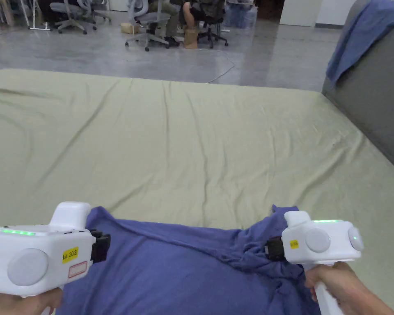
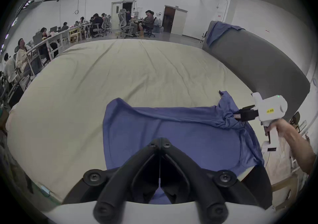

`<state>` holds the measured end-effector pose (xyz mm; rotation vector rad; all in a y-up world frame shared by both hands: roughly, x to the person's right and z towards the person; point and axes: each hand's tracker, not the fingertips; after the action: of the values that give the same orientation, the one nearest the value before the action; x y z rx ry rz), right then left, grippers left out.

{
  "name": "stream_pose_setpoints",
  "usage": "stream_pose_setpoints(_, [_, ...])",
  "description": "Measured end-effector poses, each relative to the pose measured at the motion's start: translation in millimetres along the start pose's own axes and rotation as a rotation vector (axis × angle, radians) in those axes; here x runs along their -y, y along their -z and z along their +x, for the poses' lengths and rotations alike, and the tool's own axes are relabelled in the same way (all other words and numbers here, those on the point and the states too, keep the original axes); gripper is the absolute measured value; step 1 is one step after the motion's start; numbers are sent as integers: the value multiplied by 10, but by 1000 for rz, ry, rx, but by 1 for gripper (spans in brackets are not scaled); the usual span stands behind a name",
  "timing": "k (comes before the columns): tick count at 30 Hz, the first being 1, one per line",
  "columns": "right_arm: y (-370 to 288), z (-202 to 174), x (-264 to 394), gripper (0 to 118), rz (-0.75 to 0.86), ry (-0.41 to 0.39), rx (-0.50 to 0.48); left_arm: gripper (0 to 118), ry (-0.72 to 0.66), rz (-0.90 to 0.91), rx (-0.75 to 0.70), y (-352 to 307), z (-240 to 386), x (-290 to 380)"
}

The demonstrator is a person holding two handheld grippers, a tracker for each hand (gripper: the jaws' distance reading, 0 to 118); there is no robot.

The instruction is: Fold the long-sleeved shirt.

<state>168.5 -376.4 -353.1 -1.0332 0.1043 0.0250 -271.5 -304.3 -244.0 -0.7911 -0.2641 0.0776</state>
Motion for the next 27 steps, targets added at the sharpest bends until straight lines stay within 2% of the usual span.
stream_pose_setpoints(1, [-179, 15, -27, 60, 23, 3, -3, 0, 1, 1, -1, -44, 13, 15])
stream_pose_setpoints(2, [-423, 49, 40, 91, 83, 7, -22, 0, 2, 6, -2, -87, 21, 34])
stream_pose_setpoints(3, [-643, 88, 77, 99, 159, 13, -46, 0, 1, 13, -1, -123, 15, 39])
stream_pose_setpoints(6, [-1055, 162, 240, 100, 217, 38, -63, 0, -6, 14, -1, -128, -1, 53])
stream_pose_setpoints(7, [-1140, 192, 272, 92, 208, 43, -60, 0, -7, 9, -2, -99, -6, 51])
stream_pose_setpoints(8, [-1209, 222, 307, 56, 213, 44, -58, 0, -4, -2, -2, -46, -41, 12])
stream_pose_setpoints(9, [-1234, 244, 348, 10, 217, 42, -59, 0, -1, -12, -7, 6, -50, -15])
stream_pose_setpoints(10, [-1263, 258, 362, 0, 222, 36, -50, 0, -1, -14, -21, 55, -59, -50])
stream_pose_setpoints(13, [-1289, 334, 350, 0, 189, 23, -77, 0, -9, 1, -62, 294, -226, -267])
stream_pose_setpoints(14, [-1217, 307, 384, 0, 187, 24, -77, 28, -12, 3, -105, 406, -298, -353])
stream_pose_setpoints(16, [-1174, 323, 372, 0, 169, 29, -85, 104, -25, -43, -152, 715, -508, -549])
stream_pose_setpoints(17, [-1144, 335, 366, 0, 155, 32, -95, 118, -36, -66, -195, 893, -611, -624])
stream_pose_setpoints(18, [-1093, 260, 398, 0, 146, 34, -99, 118, -23, -38, -232, 1044, -700, -684])
stream_pose_setpoints(20, [-1026, 269, 387, 0, 129, 38, -105, 117, -16, -98, -287, 1355, -866, -766])
stream_pose_setpoints(23, [-813, 307, 347, 0, 90, 40, -97, 113, -23, -229, -279, 1792, -1014, -768])
stream_pose_setpoints(25, [-753, 344, 257, 0, 79, 41, -84, 95, -39, -246, -281, 1985, -1060, -712])
stream_pose_setpoints(26, [-703, 362, 210, 0, 78, 40, -78, 74, -46, -239, -289, 2055, -1050, -675])
stream_pose_setpoints(27, [-683, 381, 130, 0, 82, 39, -74, 65, -55, -236, -291, 2102, -1029, -636])
